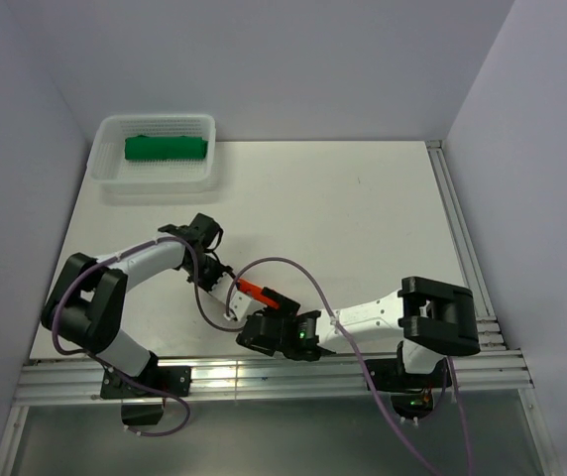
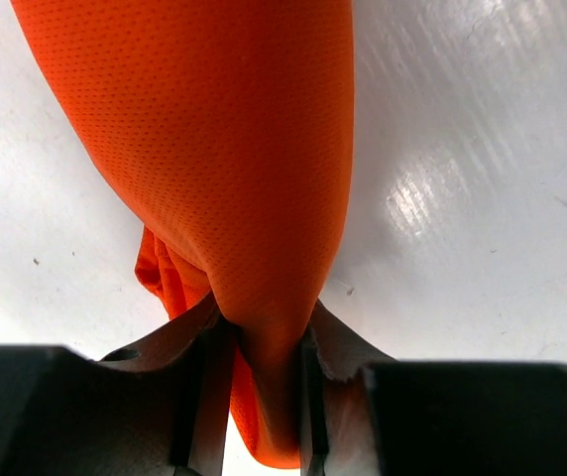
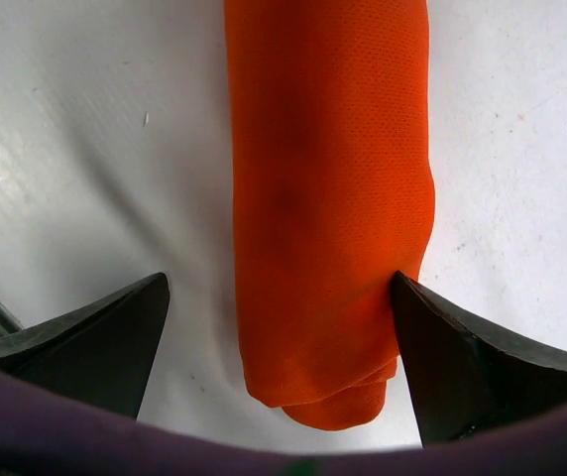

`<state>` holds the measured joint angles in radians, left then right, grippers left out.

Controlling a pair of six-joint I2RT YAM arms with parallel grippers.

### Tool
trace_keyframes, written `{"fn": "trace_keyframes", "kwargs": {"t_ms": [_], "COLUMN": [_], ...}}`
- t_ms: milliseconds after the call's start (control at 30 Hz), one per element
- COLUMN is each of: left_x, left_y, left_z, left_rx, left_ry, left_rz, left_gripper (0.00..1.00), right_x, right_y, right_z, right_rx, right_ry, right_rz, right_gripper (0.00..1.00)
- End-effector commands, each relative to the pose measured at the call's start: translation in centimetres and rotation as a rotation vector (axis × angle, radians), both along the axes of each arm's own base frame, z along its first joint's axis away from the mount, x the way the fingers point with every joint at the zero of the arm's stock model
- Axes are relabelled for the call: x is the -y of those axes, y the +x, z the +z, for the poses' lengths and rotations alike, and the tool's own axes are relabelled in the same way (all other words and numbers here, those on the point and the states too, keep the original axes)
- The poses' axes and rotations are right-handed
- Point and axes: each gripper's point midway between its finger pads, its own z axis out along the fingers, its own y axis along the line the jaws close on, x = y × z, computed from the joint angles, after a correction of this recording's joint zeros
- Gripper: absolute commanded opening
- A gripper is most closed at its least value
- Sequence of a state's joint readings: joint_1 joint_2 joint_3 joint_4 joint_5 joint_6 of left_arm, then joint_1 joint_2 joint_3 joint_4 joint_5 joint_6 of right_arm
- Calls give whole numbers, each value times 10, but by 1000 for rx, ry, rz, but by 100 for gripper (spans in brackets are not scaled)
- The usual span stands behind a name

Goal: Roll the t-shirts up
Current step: Roll the tshirt

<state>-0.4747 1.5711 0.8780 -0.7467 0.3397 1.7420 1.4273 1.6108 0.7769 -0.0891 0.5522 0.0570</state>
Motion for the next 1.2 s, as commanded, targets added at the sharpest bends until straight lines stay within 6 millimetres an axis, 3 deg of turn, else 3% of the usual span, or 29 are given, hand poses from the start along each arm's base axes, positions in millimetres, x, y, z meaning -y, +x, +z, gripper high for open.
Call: {"fn": "trace_keyframes", "kwargs": {"t_ms": [0,267,500,933,1167], "left_x": [-38,-42,-36,-59,-60], "left_y": [-49,-49,-54,-56,-53], "left_z": [-29,-27,-19,-30,-27], "left_rx": [-167,-108,-167,-135,-154], "left_ry": [154,115,51,106,101], "left_rz": [-32,-49,-22,-29,-26], "left_gripper": [31,31,32,32,32], "right_x": [3,6,4,-17,-8], "right_y": [15,23,30,31,36], "right_z": [3,4,21,-3,-19], "right_rx": [-22,-31,-26,-52,-56], "right_ry": [31,36,79,210,231], "right_rz": [-48,-70,-129,-181,-202], "right_gripper": [100,100,100,96,94]}}
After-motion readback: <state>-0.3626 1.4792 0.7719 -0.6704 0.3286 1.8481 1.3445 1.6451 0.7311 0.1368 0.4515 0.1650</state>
